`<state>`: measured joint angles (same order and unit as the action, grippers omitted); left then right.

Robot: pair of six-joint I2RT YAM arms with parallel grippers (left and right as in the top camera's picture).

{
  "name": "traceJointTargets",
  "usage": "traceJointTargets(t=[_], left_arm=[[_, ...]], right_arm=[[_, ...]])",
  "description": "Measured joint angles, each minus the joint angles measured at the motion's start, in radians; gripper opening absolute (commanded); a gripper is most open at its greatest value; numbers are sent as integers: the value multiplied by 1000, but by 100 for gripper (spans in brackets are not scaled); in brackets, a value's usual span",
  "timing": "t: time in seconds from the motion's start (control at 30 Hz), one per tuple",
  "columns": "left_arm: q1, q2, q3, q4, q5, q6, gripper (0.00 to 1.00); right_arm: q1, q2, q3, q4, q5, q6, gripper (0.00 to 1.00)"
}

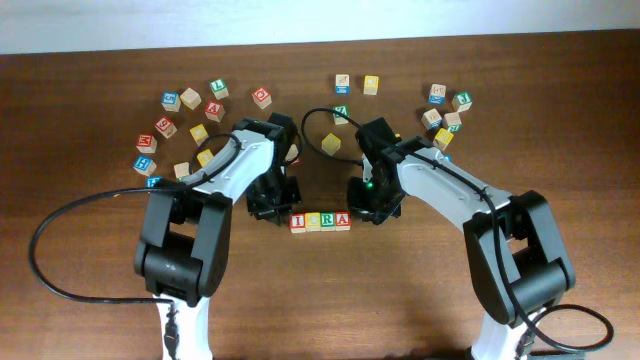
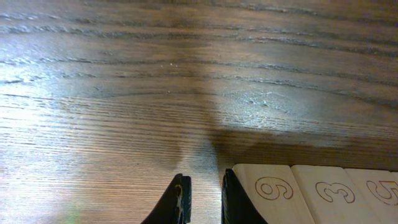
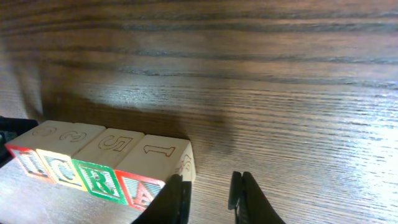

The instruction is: Spell out ICRA

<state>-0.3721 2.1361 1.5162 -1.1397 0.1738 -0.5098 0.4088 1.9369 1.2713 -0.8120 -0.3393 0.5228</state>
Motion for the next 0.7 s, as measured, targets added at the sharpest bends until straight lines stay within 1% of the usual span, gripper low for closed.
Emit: traceJointTargets(t=[0.13, 0.17, 0.3, 0.37, 0.47, 0.6, 0.67, 0.7], left_arm=[[0, 0, 0, -3, -10, 1, 20], [0, 0, 0, -3, -10, 1, 20], [0, 0, 0, -7, -15, 1, 18], [-1, 0, 0, -10, -17, 1, 21], [-2, 0, 0, -33, -40, 1, 25], [-2, 0, 0, -35, -56, 1, 27], [-2, 0, 0, -35, -71, 1, 37], [-2, 0, 0, -35, -74, 2, 36]], right_arm=[[0, 0, 0, -2, 16, 1, 21], [0, 0, 0, -1, 20, 2, 23], [1, 0, 0, 2, 28, 2, 25], [1, 0, 0, 2, 30, 2, 28], [2, 0, 0, 2, 55, 3, 29], [5, 0, 0, 3, 81, 4, 34], [5, 0, 0, 3, 95, 5, 34], [3, 0, 0, 3, 98, 5, 34]])
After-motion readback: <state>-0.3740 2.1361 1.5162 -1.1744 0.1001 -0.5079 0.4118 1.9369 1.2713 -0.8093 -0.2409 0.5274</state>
